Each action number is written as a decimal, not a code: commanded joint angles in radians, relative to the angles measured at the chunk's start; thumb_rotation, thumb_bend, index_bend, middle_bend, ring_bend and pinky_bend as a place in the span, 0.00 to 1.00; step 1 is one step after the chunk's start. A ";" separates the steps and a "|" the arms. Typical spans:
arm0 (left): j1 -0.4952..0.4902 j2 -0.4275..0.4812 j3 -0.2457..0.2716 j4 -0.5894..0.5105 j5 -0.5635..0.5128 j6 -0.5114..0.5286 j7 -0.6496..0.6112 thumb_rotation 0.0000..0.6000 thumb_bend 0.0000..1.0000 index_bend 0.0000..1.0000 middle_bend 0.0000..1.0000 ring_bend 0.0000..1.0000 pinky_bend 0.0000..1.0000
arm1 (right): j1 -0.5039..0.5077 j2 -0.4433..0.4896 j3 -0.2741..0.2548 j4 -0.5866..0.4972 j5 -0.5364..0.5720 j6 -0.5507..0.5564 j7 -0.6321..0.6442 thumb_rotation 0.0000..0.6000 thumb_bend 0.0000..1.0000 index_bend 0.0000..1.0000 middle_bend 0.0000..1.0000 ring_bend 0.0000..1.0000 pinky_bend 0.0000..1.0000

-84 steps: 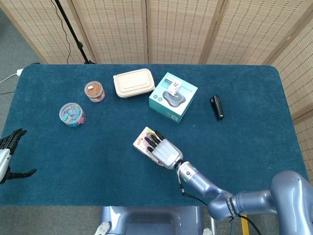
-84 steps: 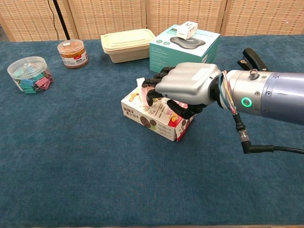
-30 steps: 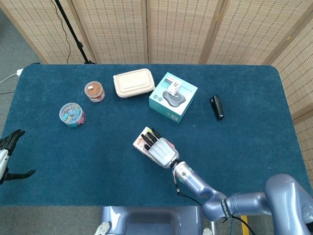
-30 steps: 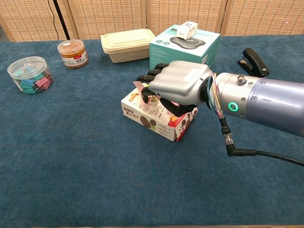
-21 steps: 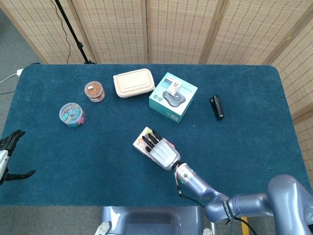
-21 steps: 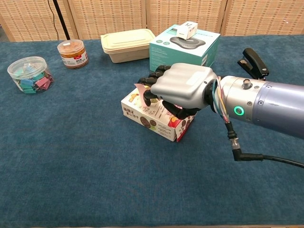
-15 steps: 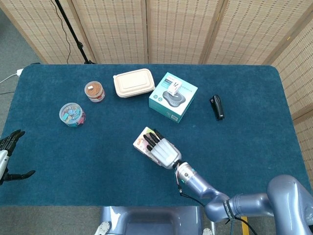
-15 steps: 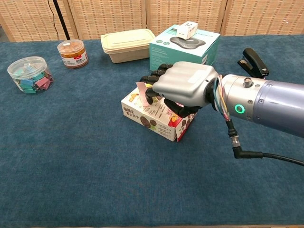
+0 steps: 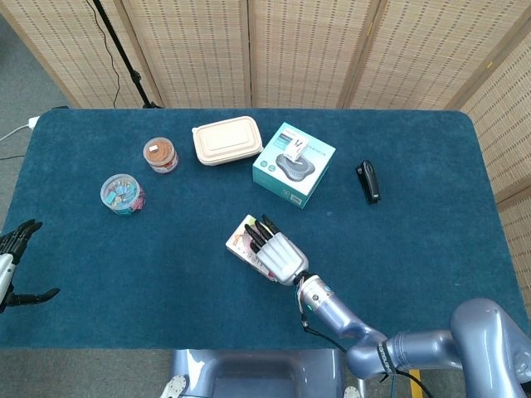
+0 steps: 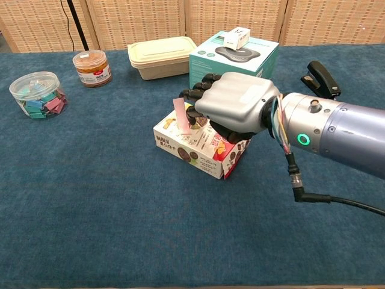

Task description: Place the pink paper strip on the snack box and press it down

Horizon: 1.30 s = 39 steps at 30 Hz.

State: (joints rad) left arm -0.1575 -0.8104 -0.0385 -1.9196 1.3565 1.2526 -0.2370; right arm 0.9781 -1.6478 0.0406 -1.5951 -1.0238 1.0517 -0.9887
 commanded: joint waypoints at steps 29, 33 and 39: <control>0.009 0.010 0.004 0.017 0.015 0.003 -0.048 1.00 0.10 0.00 0.00 0.00 0.00 | -0.020 -0.070 0.028 0.034 -0.087 0.007 0.026 1.00 0.90 0.25 0.00 0.00 0.00; 0.010 0.012 0.005 0.019 0.017 0.004 -0.057 1.00 0.10 0.00 0.00 0.00 0.00 | -0.023 -0.080 0.023 0.063 -0.094 0.005 0.015 1.00 0.90 0.25 0.00 0.00 0.00; 0.010 0.012 0.006 0.021 0.020 0.003 -0.059 1.00 0.10 0.00 0.00 0.00 0.00 | -0.031 -0.093 0.017 0.093 -0.106 0.000 0.013 1.00 0.90 0.26 0.00 0.00 0.00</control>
State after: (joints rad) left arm -0.1478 -0.7988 -0.0329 -1.8985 1.3761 1.2552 -0.2964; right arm 0.9484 -1.7397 0.0580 -1.5045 -1.1285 1.0526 -0.9758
